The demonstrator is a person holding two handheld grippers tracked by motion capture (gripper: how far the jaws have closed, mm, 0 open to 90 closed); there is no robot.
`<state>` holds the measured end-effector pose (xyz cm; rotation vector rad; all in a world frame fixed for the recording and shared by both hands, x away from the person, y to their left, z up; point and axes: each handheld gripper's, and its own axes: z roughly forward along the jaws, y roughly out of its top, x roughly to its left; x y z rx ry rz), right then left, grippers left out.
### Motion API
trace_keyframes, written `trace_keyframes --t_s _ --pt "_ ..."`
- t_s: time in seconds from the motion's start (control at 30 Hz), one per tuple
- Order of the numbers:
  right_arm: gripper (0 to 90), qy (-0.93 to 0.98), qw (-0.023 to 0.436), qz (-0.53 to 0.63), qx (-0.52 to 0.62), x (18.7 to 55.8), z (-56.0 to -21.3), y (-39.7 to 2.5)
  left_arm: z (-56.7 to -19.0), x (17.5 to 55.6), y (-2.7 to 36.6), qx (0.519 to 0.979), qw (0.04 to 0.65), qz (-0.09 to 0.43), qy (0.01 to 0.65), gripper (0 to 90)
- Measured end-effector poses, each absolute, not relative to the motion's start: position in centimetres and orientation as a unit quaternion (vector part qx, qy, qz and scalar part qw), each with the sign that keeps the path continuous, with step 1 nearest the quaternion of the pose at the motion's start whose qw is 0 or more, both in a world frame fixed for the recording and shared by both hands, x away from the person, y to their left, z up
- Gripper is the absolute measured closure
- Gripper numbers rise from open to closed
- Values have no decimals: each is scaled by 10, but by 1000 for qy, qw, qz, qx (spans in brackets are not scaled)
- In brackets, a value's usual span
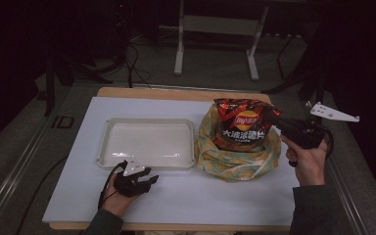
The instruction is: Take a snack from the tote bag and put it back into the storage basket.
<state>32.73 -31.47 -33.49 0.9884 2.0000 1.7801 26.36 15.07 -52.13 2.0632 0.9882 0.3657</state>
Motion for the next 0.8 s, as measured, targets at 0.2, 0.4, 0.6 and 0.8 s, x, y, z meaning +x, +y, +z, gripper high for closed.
trace_keyframes --t_s 0.2,0.4,0.6,0.8 --pt "900 691 148 625 332 325 -321 -310 -521 263 151 816 401 146 390 565" --pt "900 695 149 624 324 322 -315 -299 -522 263 151 816 400 147 390 565" --pt "900 696 144 629 315 320 -311 -288 -523 263 151 814 401 147 394 564" --pt "900 700 139 630 308 320 -310 -275 -523 263 150 817 398 147 391 571"
